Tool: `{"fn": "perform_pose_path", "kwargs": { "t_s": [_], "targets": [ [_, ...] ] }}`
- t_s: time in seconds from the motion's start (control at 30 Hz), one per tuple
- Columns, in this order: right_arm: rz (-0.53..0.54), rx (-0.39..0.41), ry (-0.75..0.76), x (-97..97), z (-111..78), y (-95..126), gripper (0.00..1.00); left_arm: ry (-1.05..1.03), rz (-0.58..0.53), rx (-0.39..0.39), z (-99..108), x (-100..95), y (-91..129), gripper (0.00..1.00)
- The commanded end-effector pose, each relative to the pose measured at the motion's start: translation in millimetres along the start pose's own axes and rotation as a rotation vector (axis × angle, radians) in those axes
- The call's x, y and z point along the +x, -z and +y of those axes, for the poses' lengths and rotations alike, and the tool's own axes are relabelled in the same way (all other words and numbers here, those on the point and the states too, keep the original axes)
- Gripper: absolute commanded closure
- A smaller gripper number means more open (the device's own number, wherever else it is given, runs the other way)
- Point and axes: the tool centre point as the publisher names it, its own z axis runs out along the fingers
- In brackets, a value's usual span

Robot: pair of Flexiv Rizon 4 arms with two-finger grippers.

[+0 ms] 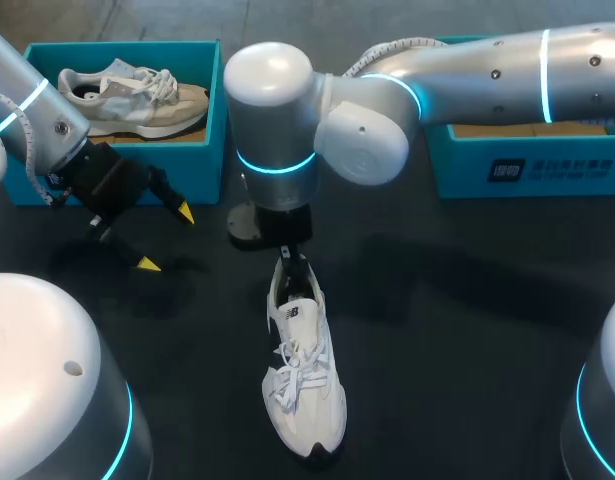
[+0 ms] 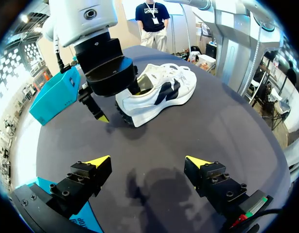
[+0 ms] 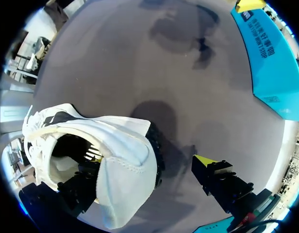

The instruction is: Take the shoe out of the shoebox, open the shoe tongue, remove and reinsert the insole, then place the shoe into the shoebox

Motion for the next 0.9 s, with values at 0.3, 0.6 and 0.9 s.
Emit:
{"fn": "perform_pose_path", "kwargs": {
  "t_s": [0.3, 0.6, 0.9],
  "targets": [
    [0.023, -0.01, -0.005, -2.9, -3.2, -8.5, 0.53, 0.0, 0.004, -0.002, 0.1, -0.7, 0.3, 0.0],
    [0.016, -0.015, -0.024, 4.3, -4.6, -6.6, 1.0, 0.0, 0.004, -0.002, 0.1, -0.7, 0.3, 0.0],
    [0.002, -0.006, -0.054, 12.3, -2.5, 2.6, 1.0, 0.0, 0.004, -0.002, 0.1, -0.7, 0.3, 0.0]
  ]
}}
